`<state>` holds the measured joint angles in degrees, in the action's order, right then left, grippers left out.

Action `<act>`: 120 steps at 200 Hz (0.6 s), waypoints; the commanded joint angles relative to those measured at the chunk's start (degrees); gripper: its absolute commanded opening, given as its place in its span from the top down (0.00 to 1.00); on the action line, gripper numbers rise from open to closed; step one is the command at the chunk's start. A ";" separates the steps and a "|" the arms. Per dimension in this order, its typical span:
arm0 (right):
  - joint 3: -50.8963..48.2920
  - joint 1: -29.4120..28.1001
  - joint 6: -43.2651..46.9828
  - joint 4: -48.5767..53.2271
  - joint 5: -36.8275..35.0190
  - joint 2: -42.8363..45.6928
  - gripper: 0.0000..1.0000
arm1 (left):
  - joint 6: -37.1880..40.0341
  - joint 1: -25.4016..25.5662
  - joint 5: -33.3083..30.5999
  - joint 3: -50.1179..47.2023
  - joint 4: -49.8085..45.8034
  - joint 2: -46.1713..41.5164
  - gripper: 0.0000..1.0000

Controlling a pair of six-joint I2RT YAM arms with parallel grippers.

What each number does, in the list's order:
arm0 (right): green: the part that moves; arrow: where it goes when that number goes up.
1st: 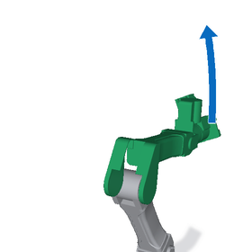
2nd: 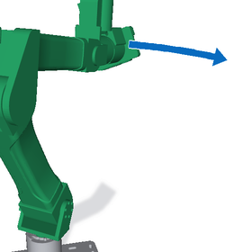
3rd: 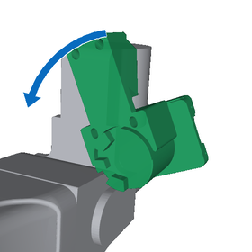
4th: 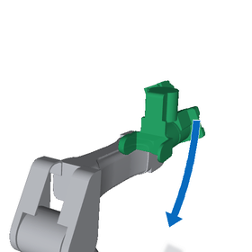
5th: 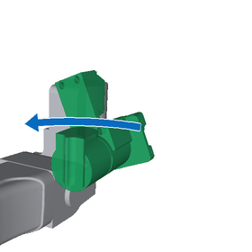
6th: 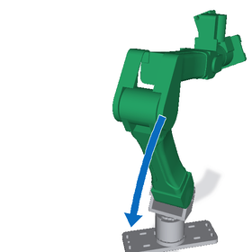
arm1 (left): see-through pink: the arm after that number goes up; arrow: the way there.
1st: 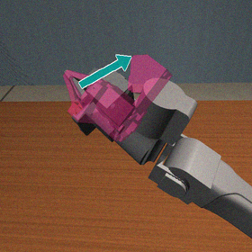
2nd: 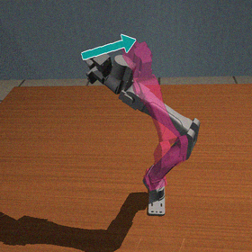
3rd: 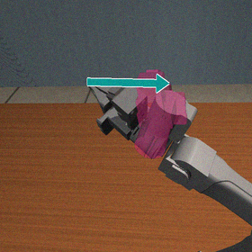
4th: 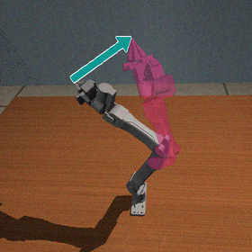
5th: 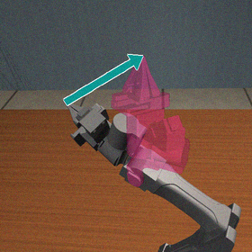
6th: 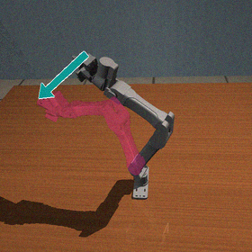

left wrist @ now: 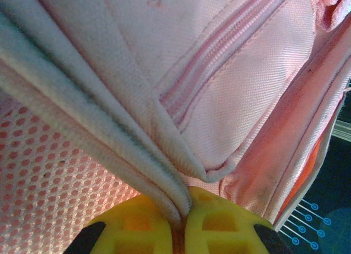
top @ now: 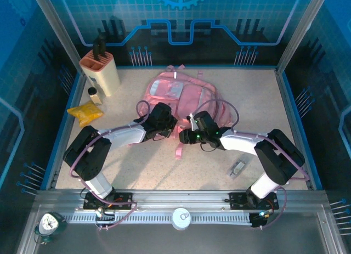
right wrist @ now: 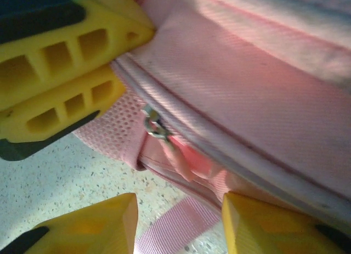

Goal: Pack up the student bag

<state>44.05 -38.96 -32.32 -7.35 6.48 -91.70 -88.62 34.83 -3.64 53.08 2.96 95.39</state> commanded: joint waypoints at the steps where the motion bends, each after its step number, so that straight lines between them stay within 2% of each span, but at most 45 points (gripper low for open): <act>1: -0.42 -2.34 -0.25 -7.76 -3.40 -0.34 0.58 | 0.55 1.29 3.16 -0.12 2.09 -2.69 1.00; 48: -0.95 -3.97 -3.23 -8.42 -15.88 -0.97 0.56 | 0.38 1.34 3.94 -0.26 2.88 -2.97 1.00; 93: -1.64 -5.64 -3.81 -7.35 -20.29 1.12 0.54 | 0.82 1.38 3.57 -0.49 2.27 -3.83 1.00; 120: 0.26 -5.66 -3.67 -7.31 -20.99 -0.86 0.62 | 0.90 1.62 3.99 -0.08 2.64 -3.81 1.00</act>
<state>43.11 -44.45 -35.83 -13.78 -9.61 -91.88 -88.62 34.89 -3.64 53.08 3.33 94.37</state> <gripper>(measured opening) 0.416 0.081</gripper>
